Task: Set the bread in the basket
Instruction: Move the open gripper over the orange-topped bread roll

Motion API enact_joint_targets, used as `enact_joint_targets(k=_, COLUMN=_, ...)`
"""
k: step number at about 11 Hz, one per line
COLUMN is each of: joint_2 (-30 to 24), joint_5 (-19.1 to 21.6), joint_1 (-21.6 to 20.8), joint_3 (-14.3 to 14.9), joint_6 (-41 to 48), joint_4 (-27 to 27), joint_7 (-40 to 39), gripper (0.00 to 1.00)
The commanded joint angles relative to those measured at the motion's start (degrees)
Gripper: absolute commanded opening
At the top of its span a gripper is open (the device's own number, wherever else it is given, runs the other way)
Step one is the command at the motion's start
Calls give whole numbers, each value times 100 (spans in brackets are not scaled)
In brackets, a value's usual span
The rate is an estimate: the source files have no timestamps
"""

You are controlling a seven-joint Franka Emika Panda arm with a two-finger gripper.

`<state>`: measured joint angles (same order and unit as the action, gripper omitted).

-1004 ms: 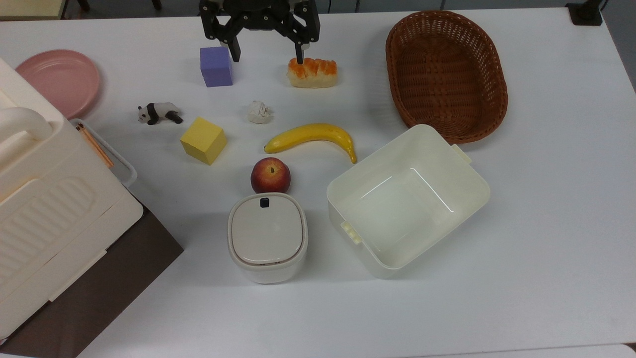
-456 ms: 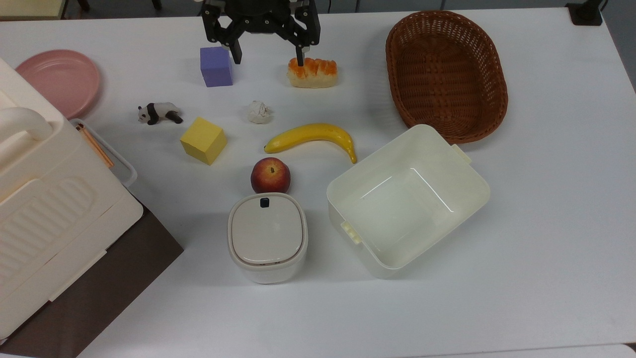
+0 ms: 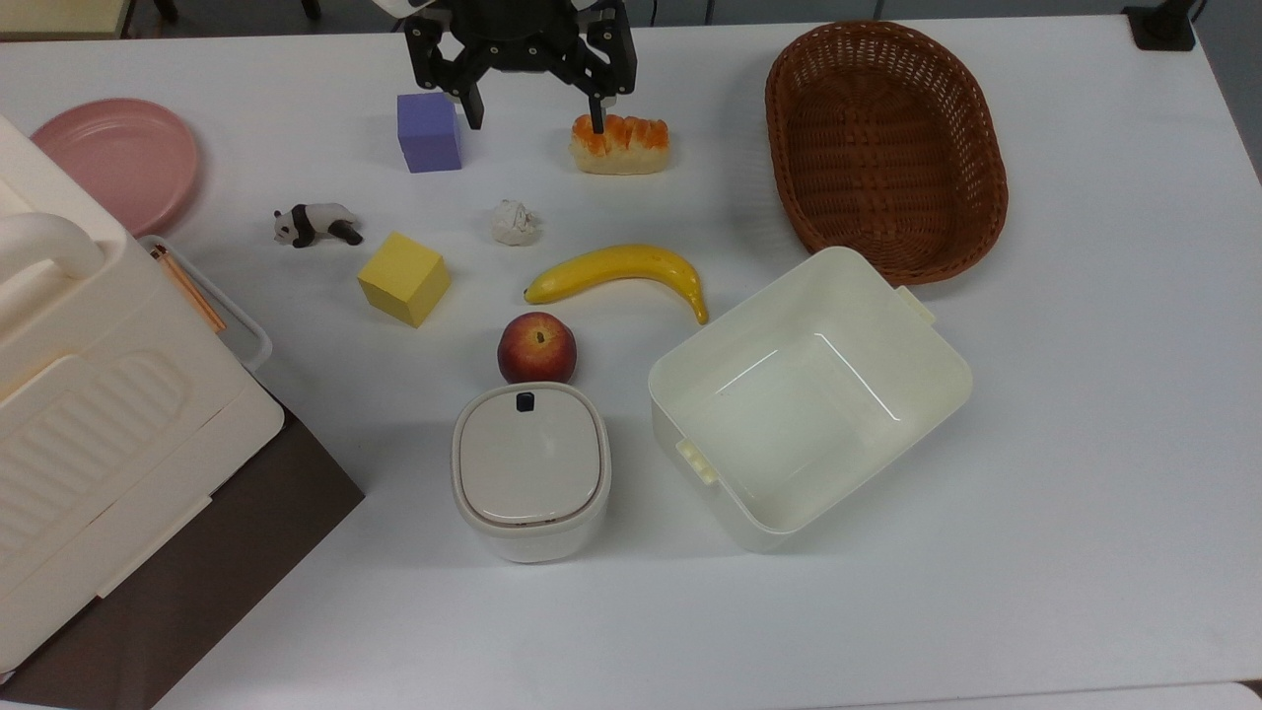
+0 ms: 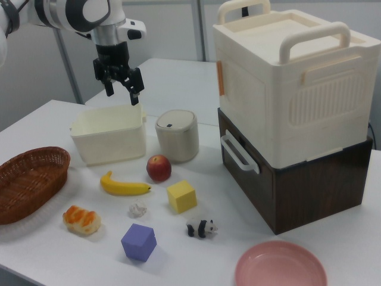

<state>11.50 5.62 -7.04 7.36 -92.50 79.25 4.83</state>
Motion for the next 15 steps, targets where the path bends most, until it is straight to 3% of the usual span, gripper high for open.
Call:
enact_joint_targets(k=1, joint_2=-875, joint_5=123, joint_1=-191, joint_3=64, joint_6=-451, joint_4=1220, joint_7=-88, gripper=100)
enact_joint_targets(k=3, joint_2=-1324, joint_5=141, joint_1=-280, joint_3=72, joint_6=-453, joint_4=1793, joint_7=122, gripper=100)
enact_joint_targets(k=6, joint_2=-1781, joint_5=141, joint_1=-306, joint_3=81, joint_6=-453, joint_4=2409, joint_7=1437, gripper=100)
enact_joint_targets(k=10, joint_2=-2221, joint_5=141, joint_1=-333, joint_3=55, joint_6=-829, joint_4=3121, joint_7=1959, gripper=100)
enact_joint_targets(k=12, joint_2=-2572, joint_5=132, joint_1=-307, joint_3=-216, joint_6=-1496, joint_4=3788, joint_7=2040, gripper=100)
enact_joint_targets(k=15, joint_2=-2853, joint_5=158, joint_1=-332, joint_3=-375, joint_6=-1630, joint_4=4351, joint_7=2354, gripper=100)
